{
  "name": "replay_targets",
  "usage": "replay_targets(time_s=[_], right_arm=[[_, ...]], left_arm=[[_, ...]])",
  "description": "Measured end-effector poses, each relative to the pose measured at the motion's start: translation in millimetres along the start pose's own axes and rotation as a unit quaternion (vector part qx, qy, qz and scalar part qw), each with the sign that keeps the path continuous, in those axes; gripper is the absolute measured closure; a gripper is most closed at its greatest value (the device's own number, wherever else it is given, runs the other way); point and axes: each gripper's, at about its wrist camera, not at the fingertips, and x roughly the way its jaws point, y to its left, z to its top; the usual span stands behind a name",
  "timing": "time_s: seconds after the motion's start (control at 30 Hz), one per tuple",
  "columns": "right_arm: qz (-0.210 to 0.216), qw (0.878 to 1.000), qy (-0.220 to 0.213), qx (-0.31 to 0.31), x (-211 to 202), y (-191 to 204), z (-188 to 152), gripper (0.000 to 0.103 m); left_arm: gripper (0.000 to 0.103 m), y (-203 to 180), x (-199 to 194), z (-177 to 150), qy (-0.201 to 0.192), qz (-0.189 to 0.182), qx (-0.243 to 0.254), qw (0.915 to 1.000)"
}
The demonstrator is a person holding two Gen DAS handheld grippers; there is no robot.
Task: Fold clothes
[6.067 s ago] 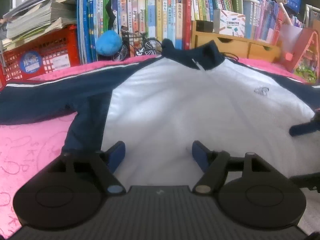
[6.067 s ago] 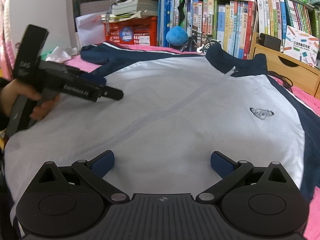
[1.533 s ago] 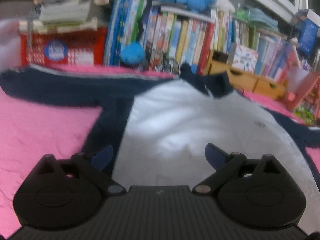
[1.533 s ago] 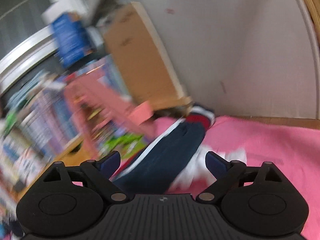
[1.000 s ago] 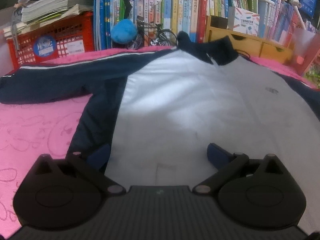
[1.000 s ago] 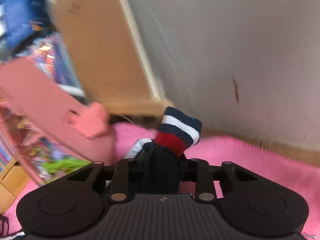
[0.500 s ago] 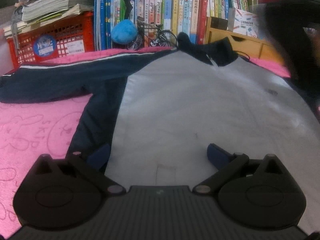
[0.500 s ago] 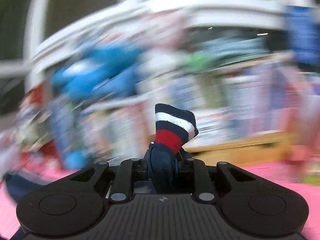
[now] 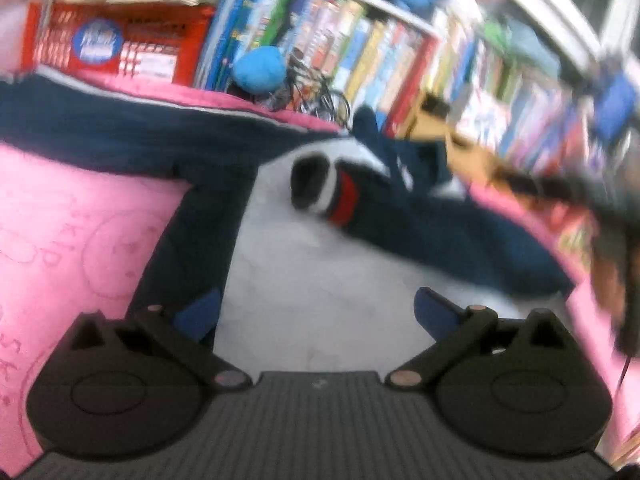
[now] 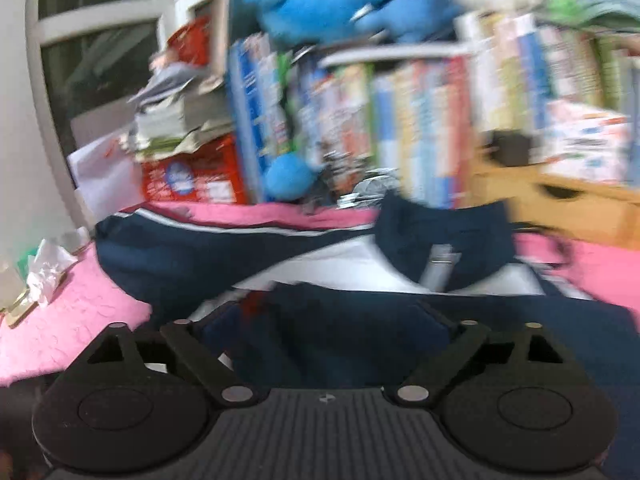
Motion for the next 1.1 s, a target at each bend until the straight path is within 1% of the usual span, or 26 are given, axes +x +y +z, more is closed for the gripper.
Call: replay_targets(time_s=[0.07, 0.13, 0.2, 0.27, 0.3, 0.33, 0.37, 0.4, 0.43, 0.5, 0.53, 0.57, 0.63, 0.77, 0.8, 0.87, 0.93, 0.97, 1.03, 1.07, 1.1], right_arm=[[-0.065, 0.998, -0.009, -0.013, -24, -19, -10, 0.007], [-0.132, 0.991, -0.012, -0.030, -40, -36, -25, 0.007], [-0.186, 0.982, -0.011, -0.037, -53, -52, -39, 0.007], [-0.217, 0.976, -0.012, -0.029, -64, -70, -55, 0.007], [-0.230, 0.973, -0.013, -0.025, -69, -78, -63, 0.007], [-0.244, 0.969, -0.013, -0.022, -75, -86, -70, 0.007], [-0.259, 0.965, -0.010, -0.025, -80, -93, -77, 0.007], [-0.273, 0.961, -0.006, -0.033, -83, -98, -84, 0.007], [-0.282, 0.958, -0.002, -0.043, -85, -102, -91, 0.007], [-0.300, 0.952, 0.007, -0.062, -90, -110, -105, 0.007], [-0.303, 0.950, 0.009, -0.072, -89, -111, -109, 0.007], [-0.296, 0.952, 0.009, -0.082, -83, -106, -109, 0.007], [-0.280, 0.954, 0.009, -0.103, -72, -96, -110, 0.007], [-0.248, 0.958, 0.008, -0.144, -49, -77, -111, 0.009], [-0.249, 0.956, 0.008, -0.156, -43, -73, -110, 0.009], [-0.283, 0.942, 0.010, -0.180, -26, -67, -107, 0.011], [-0.321, 0.928, 0.018, -0.190, -18, -75, -106, 0.012], [-0.335, 0.923, 0.023, -0.187, -19, -82, -108, 0.012], [-0.359, 0.916, 0.036, -0.173, -26, -101, -115, 0.009], [-0.366, 0.915, 0.043, -0.163, -31, -111, -118, 0.008], [-0.361, 0.920, 0.049, -0.146, -36, -119, -121, 0.007]], left_arm=[[0.000, -1, 4, 18, -0.007, -0.015, -0.012, 0.9998], [0.000, -6, 15, 32, -0.014, -0.017, -0.007, 0.9997], [0.000, -11, 43, 39, -0.008, 0.006, 0.002, 0.9999], [0.000, -16, 73, 46, 0.002, 0.033, 0.013, 0.9994], [0.003, -17, 89, 48, 0.011, 0.044, 0.011, 0.9989], [0.010, -17, 104, 47, 0.022, 0.053, 0.004, 0.9984], [0.030, -19, 113, 45, 0.008, 0.065, 0.005, 0.9979], [0.066, -23, 118, 44, -0.008, 0.069, 0.013, 0.9975], [0.067, -24, 122, 44, -0.006, 0.068, 0.015, 0.9976], [0.083, -26, 121, 49, -0.020, 0.069, 0.028, 0.9970], [0.085, -28, 119, 53, -0.030, 0.070, 0.037, 0.9964], [0.088, -29, 118, 56, -0.041, 0.071, 0.046, 0.9955], [0.089, -30, 117, 61, -0.055, 0.074, 0.060, 0.9940], [0.089, -22, 125, 60, -0.045, 0.081, 0.062, 0.9937], [0.089, -20, 127, 60, -0.043, 0.083, 0.063, 0.9936], [0.089, -16, 130, 59, -0.038, 0.087, 0.065, 0.9934], [0.088, -12, 134, 59, -0.034, 0.090, 0.066, 0.9932], [0.087, -10, 136, 59, -0.031, 0.092, 0.067, 0.9930], [0.087, -5, 140, 58, -0.026, 0.096, 0.068, 0.9927], [0.087, -3, 142, 58, -0.024, 0.097, 0.069, 0.9926], [0.087, -1, 144, 58, -0.022, 0.099, 0.069, 0.9924]])
